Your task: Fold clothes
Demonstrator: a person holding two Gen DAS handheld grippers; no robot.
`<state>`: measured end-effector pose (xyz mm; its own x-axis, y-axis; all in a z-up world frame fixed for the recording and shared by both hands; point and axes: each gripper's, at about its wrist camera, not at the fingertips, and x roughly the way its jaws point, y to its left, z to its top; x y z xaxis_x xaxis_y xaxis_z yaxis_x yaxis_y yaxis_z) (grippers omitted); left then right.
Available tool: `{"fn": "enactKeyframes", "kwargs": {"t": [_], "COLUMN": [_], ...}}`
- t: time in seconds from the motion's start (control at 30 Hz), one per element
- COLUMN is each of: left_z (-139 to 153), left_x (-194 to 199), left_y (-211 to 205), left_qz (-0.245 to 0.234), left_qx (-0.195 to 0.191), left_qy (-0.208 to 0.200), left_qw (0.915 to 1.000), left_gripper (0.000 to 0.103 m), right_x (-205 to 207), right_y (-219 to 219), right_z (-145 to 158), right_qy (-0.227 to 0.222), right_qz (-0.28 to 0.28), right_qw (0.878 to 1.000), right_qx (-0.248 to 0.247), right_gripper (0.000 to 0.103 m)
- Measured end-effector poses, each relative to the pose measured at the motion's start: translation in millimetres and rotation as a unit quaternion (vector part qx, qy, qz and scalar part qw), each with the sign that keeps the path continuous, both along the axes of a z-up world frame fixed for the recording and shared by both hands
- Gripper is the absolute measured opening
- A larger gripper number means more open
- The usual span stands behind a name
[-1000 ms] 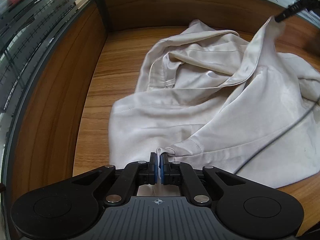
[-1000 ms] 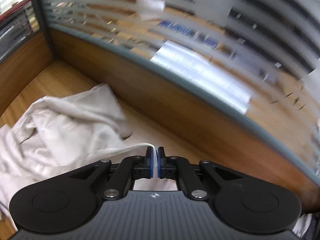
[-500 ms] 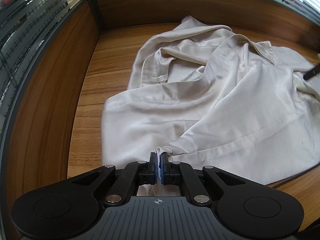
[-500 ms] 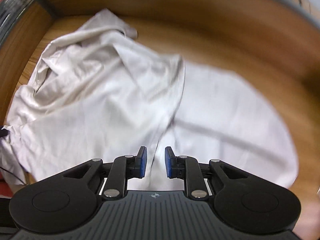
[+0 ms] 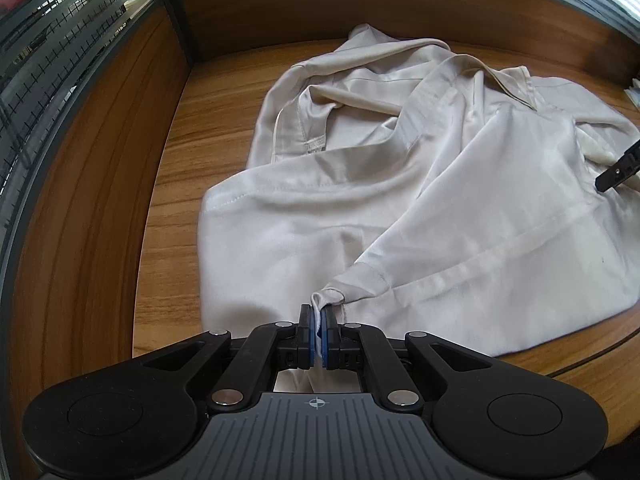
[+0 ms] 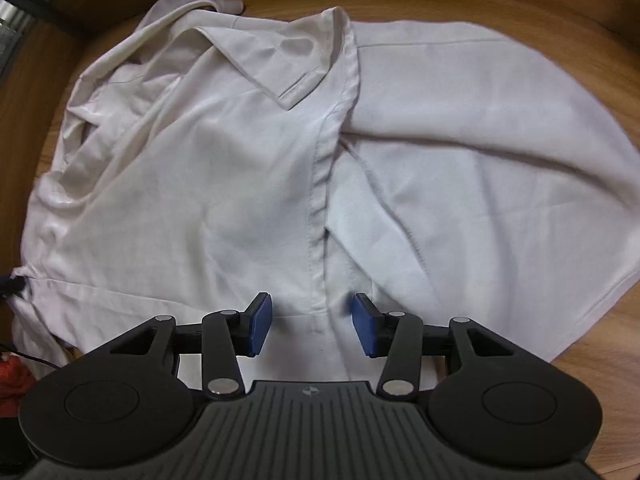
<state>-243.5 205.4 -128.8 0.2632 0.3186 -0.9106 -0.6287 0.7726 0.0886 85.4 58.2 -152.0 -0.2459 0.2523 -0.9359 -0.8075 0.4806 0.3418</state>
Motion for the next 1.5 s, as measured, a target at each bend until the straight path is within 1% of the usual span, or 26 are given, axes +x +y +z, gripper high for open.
{"fn": "enactKeyframes", "kwargs": {"t": [0.07,0.1,0.13,0.2,0.3,0.5,0.6,0.8,0.9,0.97,1.03,1.1,1.23,1.33,1.5], "left_z": [0,0,0,2,9,26,37,60,66,69,65,58,43,26,-1], "left_x": [-1,-2,-3,-5,-8,-7,-8,-16,-23,-27,-31,-36,-47,-55,-59], "left_y": [-2,-2,-3,-5,-9,-28,-41,-74,-92,-105,-118,-134,-166,-187,-205], "left_qz": [-0.002,-0.003,-0.004,-0.005,-0.017,-0.067,-0.095,-0.134,-0.148,-0.158,-0.169,-0.178,-0.196,-0.205,-0.206], "left_qx": [0.001,0.002,0.003,0.004,0.005,0.007,0.009,0.030,0.046,0.053,0.055,0.055,0.055,0.053,0.041], "left_qy": [-0.001,-0.001,-0.002,-0.004,-0.011,-0.027,-0.036,-0.049,-0.043,-0.037,-0.023,-0.006,0.028,0.053,0.084], "left_qw": [1.0000,1.0000,1.0000,1.0000,0.9998,0.9974,0.9948,0.9893,0.9869,0.9853,0.9838,0.9825,0.9787,0.9758,0.9741], "left_gripper": [0.005,0.005,0.005,0.005,0.005,0.005,0.005,0.005,0.005,0.005,0.005,0.005,0.005,0.005,0.005], "right_x": [-4,-7,-8,-8,-8,-6,-6,-23,-39,-51,-62,-75,-97,-114,-142], "right_y": [0,0,0,-5,-14,-55,-87,-157,-193,-219,-243,-266,-292,-312,-344], "right_z": [-1,-1,0,6,24,82,111,158,172,176,171,159,127,104,65], "right_qy": [0.006,0.005,0.004,-0.002,-0.018,-0.057,-0.079,-0.111,-0.120,-0.125,-0.123,-0.118,-0.117,-0.117,-0.116], "right_qz": [0.000,0.002,0.001,-0.007,-0.018,-0.050,-0.065,-0.083,-0.080,-0.075,-0.074,-0.076,-0.067,-0.059,-0.048], "right_qw": [1.000,1.000,1.000,1.000,0.999,0.994,0.990,0.981,0.978,0.978,0.979,0.980,0.984,0.986,0.990], "right_qx": [0.000,-0.002,-0.003,0.008,0.030,0.082,0.101,0.139,0.150,0.151,0.148,0.142,0.118,0.100,0.069], "right_gripper": [0.037,0.018,0.008,0.006,0.005,0.005,0.003,0.003,0.003,0.003,0.003,0.003,0.003,0.003,0.003]}}
